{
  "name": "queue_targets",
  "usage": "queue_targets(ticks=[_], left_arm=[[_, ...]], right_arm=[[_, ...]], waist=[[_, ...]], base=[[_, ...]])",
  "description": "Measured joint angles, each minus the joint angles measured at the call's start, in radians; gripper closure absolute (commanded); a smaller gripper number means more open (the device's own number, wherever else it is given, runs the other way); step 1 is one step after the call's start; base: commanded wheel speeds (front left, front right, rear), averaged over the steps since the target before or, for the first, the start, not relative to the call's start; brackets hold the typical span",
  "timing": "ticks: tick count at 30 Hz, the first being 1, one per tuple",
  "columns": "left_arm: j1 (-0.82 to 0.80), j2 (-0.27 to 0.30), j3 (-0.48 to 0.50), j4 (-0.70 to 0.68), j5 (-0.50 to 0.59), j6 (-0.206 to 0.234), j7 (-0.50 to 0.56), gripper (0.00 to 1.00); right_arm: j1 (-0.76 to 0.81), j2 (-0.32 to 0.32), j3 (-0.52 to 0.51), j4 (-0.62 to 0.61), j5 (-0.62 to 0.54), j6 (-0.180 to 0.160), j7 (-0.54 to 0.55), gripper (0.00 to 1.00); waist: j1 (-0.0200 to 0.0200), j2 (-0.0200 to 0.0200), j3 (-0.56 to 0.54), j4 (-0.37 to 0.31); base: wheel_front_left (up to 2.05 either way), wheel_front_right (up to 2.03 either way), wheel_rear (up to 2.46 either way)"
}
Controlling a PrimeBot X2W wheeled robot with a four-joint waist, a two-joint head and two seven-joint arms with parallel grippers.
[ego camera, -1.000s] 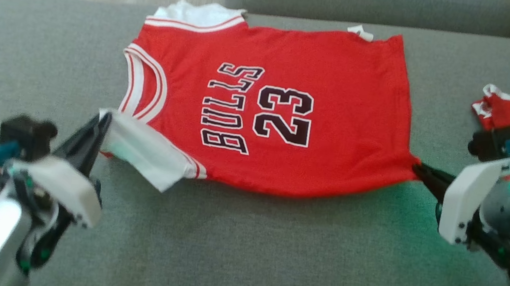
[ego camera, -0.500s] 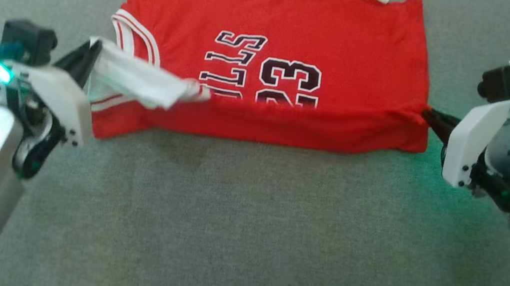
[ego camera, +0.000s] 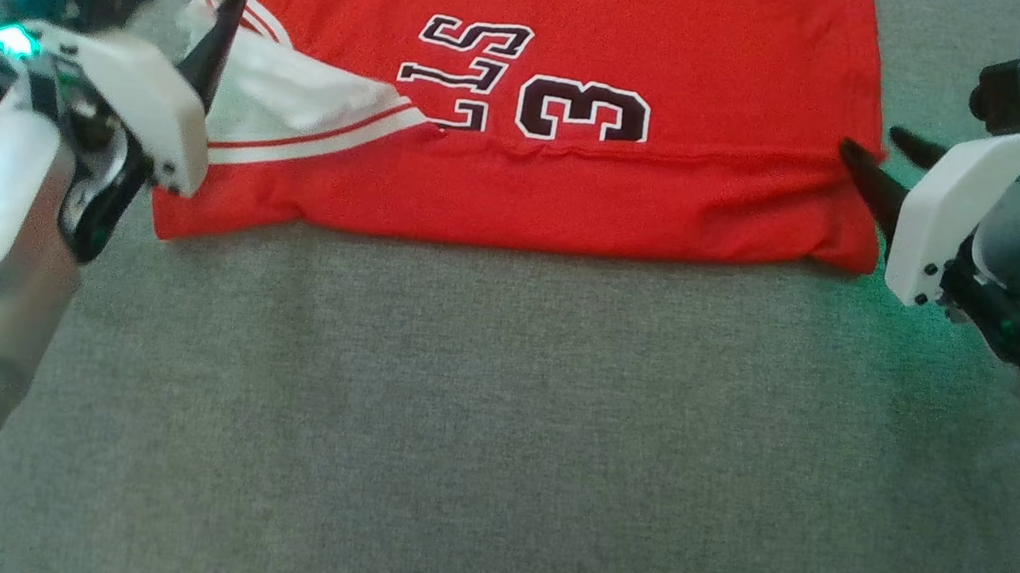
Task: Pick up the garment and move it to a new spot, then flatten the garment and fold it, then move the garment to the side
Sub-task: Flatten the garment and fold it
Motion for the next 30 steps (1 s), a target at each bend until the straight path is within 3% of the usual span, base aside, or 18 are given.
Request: queue_targets(ticks=[9,17,23,30], left_arm=[[-0.074,-0.073,0.081,0.082,-0.016,0.032,-0.333,0.00],[0.021,-0.094,0.160,0.009,-0.047,0.065,-0.409,0.00],[0.217,-0.117,0.252,-0.224,-0.004,0.124,-0.413,0.00],[0.502,-0.186,0.294,-0.369,0.055,0.167,-0.413,0.00]], right_arm=[[-0.012,0.019,-0.027,0.052,-0.025,0.000,-0.275,0.00],[0.019,0.044,-0.115,0.053,-0.117,0.000,-0.596,0.00],[0.153,0.110,-0.321,0.014,-0.191,0.000,-0.638,0.00],[0.402,0.227,-0.533,-0.157,-0.348,0.000,-0.639,0.00]], waist=[[-0.0001,0.0000,-0.023,0.012],[-0.0002,0.0000,-0.096,0.020],[-0.0003,0.0000,-0.165,0.027],[-0.0004,0.0000,-0.238,0.033]], base=[[0.00,0.00,0.00],[0.00,0.00,0.00],[0.00,0.00,0.00],[0.00,0.00,0.00]])
